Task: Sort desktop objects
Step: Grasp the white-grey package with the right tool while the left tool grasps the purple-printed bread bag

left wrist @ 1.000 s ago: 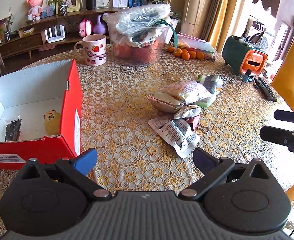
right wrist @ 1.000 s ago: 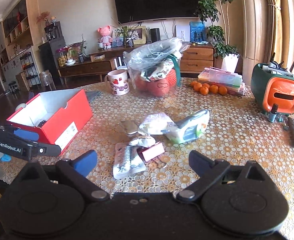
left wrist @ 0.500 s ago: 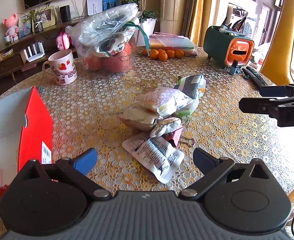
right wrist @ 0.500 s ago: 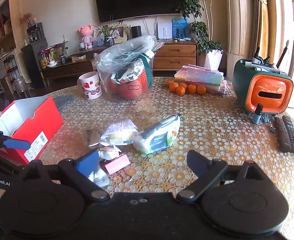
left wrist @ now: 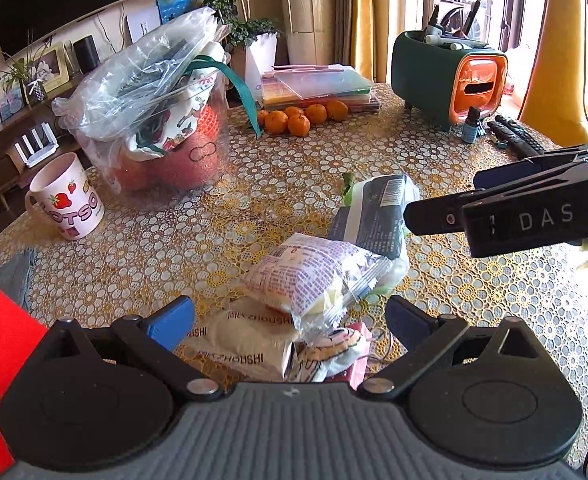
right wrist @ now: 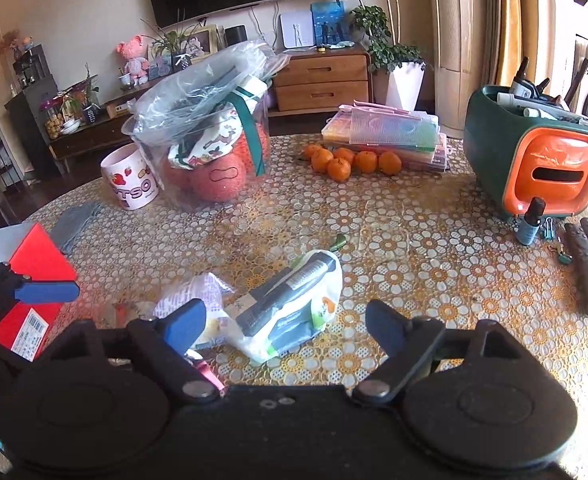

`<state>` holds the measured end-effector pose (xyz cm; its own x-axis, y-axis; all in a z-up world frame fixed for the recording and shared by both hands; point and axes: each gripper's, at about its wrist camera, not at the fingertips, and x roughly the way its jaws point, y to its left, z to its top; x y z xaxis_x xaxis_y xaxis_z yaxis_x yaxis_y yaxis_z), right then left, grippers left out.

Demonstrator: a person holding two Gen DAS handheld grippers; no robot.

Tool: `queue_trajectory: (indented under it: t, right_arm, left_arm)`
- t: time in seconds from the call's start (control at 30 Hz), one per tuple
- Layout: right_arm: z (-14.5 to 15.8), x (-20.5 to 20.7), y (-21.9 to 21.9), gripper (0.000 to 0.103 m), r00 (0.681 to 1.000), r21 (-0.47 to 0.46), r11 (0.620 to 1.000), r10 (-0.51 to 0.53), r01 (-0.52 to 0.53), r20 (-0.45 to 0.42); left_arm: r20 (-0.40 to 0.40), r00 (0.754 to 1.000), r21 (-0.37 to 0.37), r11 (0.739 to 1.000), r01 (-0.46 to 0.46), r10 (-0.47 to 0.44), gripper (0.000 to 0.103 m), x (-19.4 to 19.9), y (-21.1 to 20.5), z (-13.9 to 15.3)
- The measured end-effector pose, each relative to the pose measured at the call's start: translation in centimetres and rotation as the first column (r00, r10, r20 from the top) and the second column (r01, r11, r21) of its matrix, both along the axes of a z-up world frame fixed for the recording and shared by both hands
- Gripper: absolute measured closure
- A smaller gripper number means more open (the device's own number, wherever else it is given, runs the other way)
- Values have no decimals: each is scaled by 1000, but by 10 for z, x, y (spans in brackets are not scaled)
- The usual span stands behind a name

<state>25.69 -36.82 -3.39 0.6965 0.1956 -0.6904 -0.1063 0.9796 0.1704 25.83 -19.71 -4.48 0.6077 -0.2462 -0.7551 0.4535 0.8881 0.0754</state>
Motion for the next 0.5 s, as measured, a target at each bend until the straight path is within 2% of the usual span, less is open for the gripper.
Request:
queue_trajectory:
  t: [0.2,0.5]
  right_arm:
    - [-18,35,3,20,997,12,999,-30,31,-76]
    - [-38,60,6,22,984,15,994,-108,112,-140]
  left_arm:
    - [-44,999,17,1000,4,-3,1,29,-10,-17]
    - [-88,995,24,998,52,-50,1,46,-26,-31]
